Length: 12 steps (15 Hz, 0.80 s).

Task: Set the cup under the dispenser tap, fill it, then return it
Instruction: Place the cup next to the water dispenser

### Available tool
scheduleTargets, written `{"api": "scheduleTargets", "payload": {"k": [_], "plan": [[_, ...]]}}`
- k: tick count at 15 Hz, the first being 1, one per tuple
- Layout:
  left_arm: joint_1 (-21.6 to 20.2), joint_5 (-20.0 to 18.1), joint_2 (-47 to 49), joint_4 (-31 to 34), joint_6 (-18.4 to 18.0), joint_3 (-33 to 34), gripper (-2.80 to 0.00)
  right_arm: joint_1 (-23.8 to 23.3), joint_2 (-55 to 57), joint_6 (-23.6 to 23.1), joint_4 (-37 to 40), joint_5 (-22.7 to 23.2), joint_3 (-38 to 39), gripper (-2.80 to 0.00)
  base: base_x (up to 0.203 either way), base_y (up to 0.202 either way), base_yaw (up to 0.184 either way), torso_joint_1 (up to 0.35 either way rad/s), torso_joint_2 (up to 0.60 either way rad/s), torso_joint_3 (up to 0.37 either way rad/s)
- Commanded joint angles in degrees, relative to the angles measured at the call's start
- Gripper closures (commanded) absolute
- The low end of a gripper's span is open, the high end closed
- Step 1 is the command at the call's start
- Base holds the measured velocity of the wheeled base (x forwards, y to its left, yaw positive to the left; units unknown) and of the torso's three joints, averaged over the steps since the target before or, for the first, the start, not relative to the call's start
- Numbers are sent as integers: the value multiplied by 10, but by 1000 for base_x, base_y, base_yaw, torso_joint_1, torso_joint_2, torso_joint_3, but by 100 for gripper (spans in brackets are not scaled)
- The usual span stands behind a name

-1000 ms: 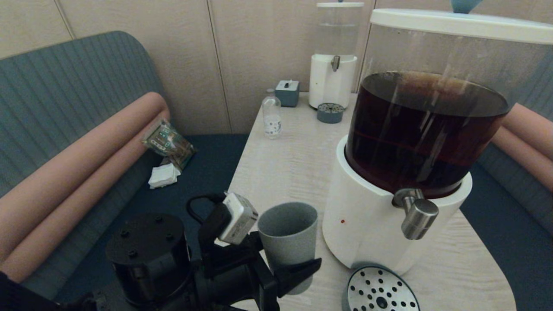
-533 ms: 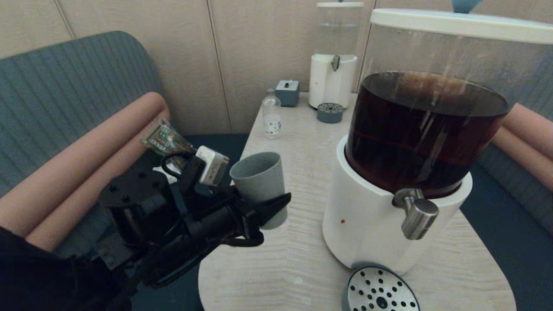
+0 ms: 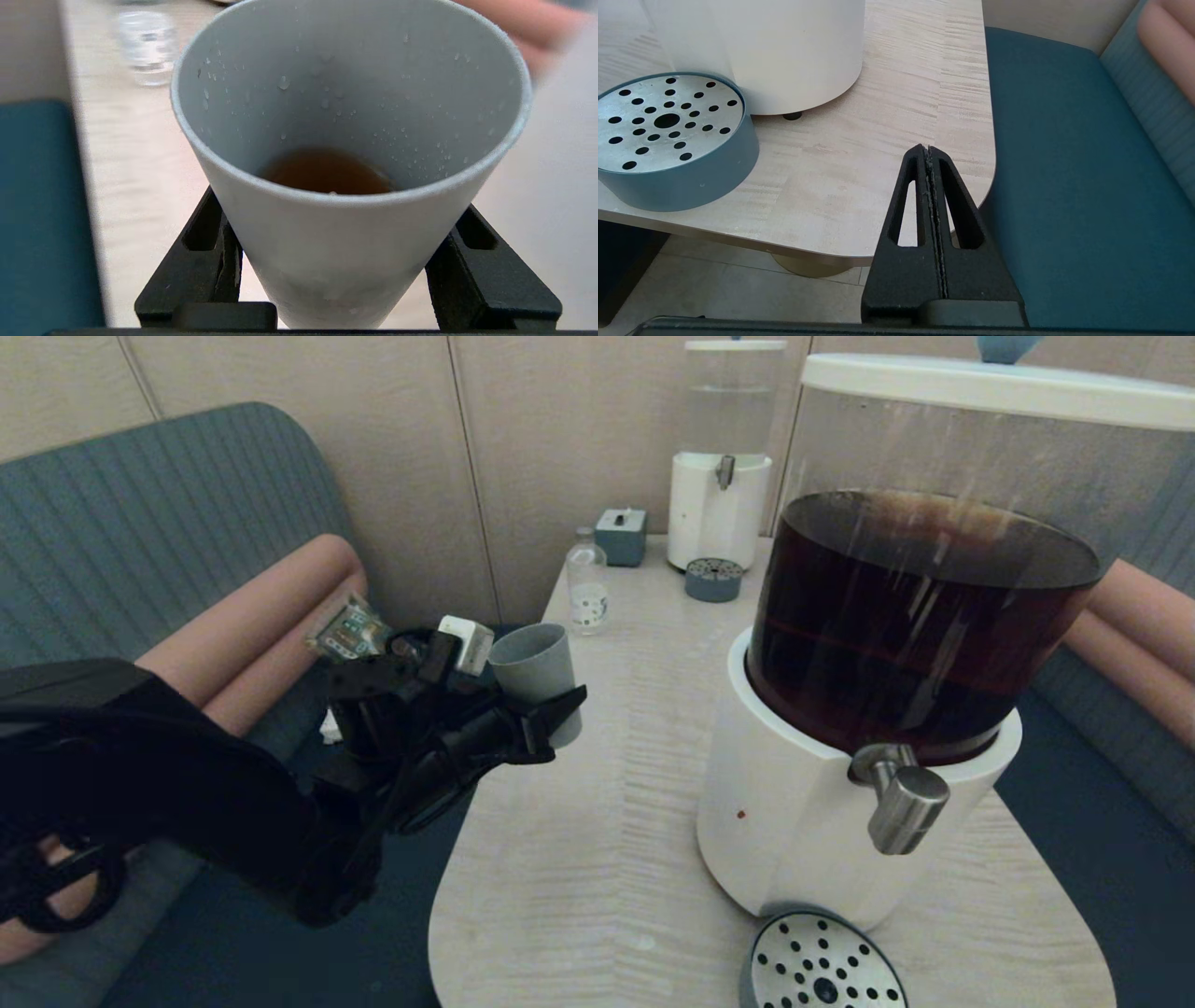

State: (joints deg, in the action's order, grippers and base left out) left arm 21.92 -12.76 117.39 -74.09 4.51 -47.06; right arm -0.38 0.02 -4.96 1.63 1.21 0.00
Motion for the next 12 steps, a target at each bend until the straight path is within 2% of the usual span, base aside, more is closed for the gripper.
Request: {"api": "scheduleTargets", "payload": {"k": [1,3,7,12], "plan": [[-27,-3,66,-4,-8,-42,0,0,-1,0,0,0,1,0,0,0,0,0,0,0],[-47,-17,104,-4,-27,-64,0,0,-1,0,0,0,1,0,0,0,0,0,0,0],[-63,-68,149,-5,-64,-80,0,0,-1,0,0,0,1,0,0,0,0,0,0,0],[-64,-70,177,-6,-66,-99,0,-1,-1,0,0,0,1,0,0,0,0,0,0,0]]}}
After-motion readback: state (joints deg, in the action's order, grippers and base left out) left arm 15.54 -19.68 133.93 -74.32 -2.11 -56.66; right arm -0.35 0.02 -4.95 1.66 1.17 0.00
